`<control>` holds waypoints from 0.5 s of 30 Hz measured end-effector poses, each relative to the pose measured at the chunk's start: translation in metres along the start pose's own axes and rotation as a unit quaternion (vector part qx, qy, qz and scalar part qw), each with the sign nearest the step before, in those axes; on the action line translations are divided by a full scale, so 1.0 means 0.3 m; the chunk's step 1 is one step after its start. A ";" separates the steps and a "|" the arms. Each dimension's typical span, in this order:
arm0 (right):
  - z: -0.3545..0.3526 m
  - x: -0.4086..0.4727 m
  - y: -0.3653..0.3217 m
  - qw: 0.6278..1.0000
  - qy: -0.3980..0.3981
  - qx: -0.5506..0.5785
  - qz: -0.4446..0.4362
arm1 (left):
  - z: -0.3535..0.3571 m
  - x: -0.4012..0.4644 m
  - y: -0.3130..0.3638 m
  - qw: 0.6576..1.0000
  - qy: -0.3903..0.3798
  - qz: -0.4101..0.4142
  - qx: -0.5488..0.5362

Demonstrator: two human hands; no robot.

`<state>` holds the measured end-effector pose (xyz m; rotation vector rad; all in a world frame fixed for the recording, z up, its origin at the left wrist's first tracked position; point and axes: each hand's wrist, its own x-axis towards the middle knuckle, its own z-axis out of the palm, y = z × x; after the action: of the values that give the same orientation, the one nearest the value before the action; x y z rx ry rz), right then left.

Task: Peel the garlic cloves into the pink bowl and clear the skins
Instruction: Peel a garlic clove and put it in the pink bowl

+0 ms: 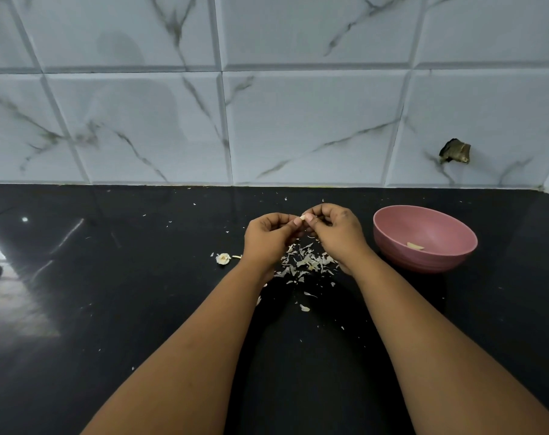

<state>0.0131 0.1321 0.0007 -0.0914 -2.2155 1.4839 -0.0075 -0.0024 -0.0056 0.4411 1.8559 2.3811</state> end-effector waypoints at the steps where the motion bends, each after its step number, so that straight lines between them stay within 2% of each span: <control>1: -0.002 0.000 -0.003 1.000 -0.008 0.023 0.013 | -0.002 0.002 0.003 1.000 -0.007 -0.013 -0.007; 4: -0.012 -0.003 -0.011 0.995 -0.034 0.086 0.042 | -0.008 0.006 0.010 0.998 -0.024 -0.049 -0.022; 8: -0.014 -0.004 -0.018 0.990 -0.053 0.115 0.066 | -0.009 0.009 0.017 0.996 -0.030 -0.071 -0.038; 10: -0.010 -0.003 -0.017 0.992 -0.044 0.092 0.068 | -0.004 0.006 0.015 0.997 -0.034 -0.070 -0.028; 13: -0.003 -0.004 -0.014 0.998 -0.019 -0.001 0.054 | 0.008 0.002 0.002 0.998 -0.034 -0.043 0.039; 15: 0.000 -0.007 -0.014 0.999 -0.012 -0.011 0.049 | 0.014 0.001 -0.006 0.997 -0.028 -0.023 0.065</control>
<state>0.0158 0.1297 0.0039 -0.1936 -2.2759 1.5207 -0.0066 0.0020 -0.0062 0.4645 1.9806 2.2045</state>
